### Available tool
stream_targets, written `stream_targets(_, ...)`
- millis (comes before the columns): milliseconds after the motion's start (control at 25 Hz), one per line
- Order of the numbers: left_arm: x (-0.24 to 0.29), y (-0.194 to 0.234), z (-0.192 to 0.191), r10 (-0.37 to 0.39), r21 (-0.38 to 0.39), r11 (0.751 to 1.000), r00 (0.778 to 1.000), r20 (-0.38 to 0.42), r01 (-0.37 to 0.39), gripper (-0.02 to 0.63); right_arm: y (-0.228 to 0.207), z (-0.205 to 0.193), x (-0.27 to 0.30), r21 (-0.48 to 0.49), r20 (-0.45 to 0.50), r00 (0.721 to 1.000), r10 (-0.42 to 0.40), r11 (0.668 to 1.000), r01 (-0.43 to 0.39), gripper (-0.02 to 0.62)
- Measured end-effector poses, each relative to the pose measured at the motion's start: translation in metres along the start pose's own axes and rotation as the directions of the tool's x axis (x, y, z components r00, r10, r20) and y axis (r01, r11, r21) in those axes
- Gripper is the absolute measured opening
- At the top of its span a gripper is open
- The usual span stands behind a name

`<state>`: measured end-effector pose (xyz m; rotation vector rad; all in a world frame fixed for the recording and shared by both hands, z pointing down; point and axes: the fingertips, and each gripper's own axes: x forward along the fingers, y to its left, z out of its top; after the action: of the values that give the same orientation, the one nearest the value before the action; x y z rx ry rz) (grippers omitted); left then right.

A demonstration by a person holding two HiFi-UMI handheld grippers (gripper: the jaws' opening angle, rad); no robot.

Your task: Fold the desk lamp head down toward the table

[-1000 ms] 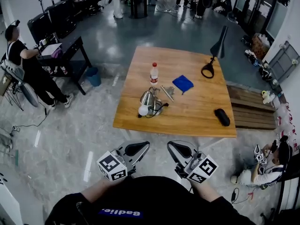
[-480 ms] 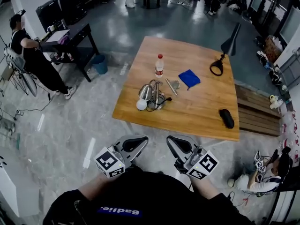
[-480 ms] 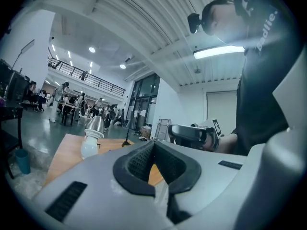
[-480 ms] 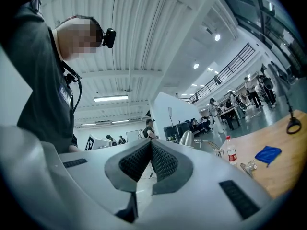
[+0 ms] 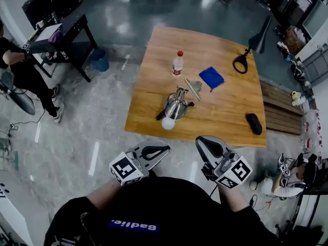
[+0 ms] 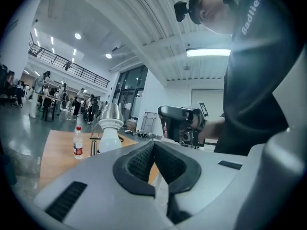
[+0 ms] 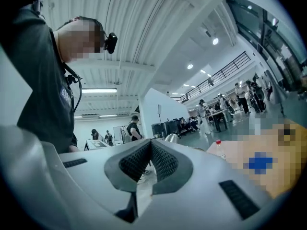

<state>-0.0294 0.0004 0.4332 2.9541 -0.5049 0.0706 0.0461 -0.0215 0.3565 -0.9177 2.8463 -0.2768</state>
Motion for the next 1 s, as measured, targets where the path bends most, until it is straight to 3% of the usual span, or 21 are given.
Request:
stream_targets(160,-0.010,0.030,0.000,-0.091,-0.013,0.996,0.996,-0.003,0.091,0.009,-0.021,0.006,0.029,-0.014,0.005,0.996,-0.087,0.996,0.088,0.005)
stream_targets(320,-0.017,0.059,0.029,-0.136,0.003,0.991,0.990,0.036,0.136,0.009,-0.035,0.019,0.047,-0.061,0.022,0.989,-0.147,0.987,0.148,0.005)
stream_targets(640,0.009,0.153,0.037,-0.048,0.085,0.995,0.999,-0.005,0.048,0.009,-0.076,0.034,0.059,-0.172,-0.003,0.984,-0.178,0.969,0.175,0.005)
stream_targets(800,0.038,0.190,0.009,-0.003,0.106,0.994,0.997,-0.081,0.012,0.009,-0.094,0.039,0.063,-0.184,-0.011,0.988,-0.153,0.972,0.149,0.005)
stream_targets(1000,0.072,0.221,-0.032,0.003,0.076,0.997,0.987,-0.158,0.009,0.009,-0.113,0.027,0.070,-0.219,-0.077,0.990,-0.122,0.970,0.103,0.006)
